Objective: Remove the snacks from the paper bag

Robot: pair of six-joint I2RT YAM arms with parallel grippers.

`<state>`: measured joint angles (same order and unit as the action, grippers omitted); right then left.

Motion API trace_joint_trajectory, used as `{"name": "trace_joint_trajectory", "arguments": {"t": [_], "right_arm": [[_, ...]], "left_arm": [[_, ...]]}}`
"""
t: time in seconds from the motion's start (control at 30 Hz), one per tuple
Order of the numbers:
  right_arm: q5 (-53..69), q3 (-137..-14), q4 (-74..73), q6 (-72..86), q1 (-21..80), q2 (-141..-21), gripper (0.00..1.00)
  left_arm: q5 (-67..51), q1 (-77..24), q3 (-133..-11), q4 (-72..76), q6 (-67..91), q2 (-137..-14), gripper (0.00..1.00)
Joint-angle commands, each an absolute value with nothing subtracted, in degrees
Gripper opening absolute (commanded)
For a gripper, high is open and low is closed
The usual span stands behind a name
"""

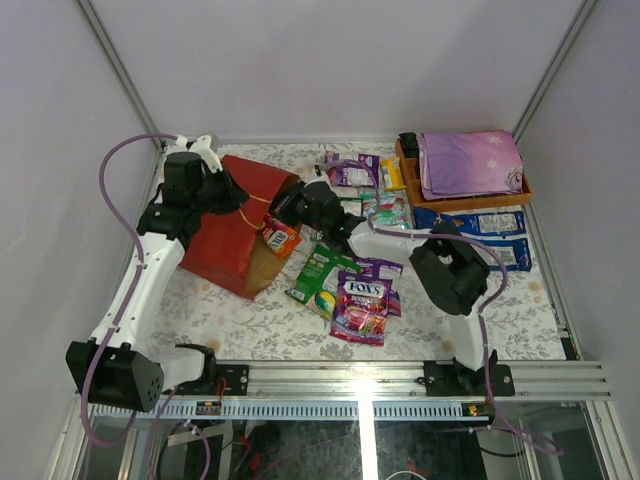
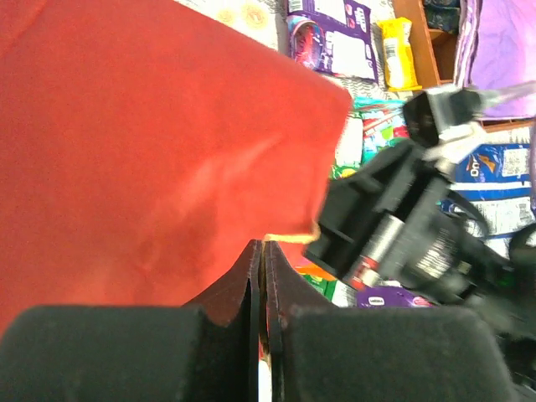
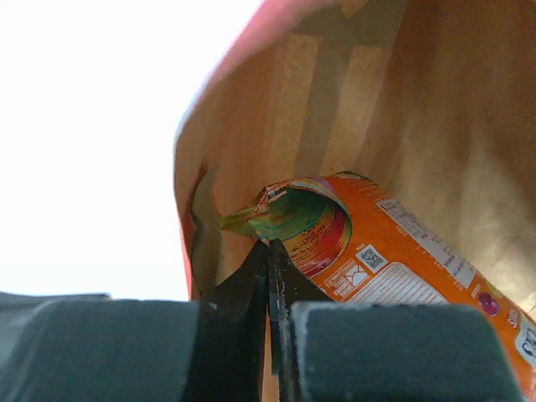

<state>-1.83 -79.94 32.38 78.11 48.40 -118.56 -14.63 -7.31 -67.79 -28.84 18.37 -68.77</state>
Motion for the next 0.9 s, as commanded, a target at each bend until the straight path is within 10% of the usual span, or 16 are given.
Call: {"name": "trace_joint_trajectory", "arguments": {"t": [0.0, 0.87], "right_arm": [[7.18, -76.78, 30.03, 73.29, 47.81, -109.23, 0.00], [15.30, -45.71, -14.03, 40.50, 12.99, -55.09, 0.00]], "left_arm": [[-10.74, -6.49, -69.59, -27.89, 18.19, -68.83, 0.00], [-8.24, -3.78, -69.35, -28.06, 18.14, -69.83, 0.00]]}}
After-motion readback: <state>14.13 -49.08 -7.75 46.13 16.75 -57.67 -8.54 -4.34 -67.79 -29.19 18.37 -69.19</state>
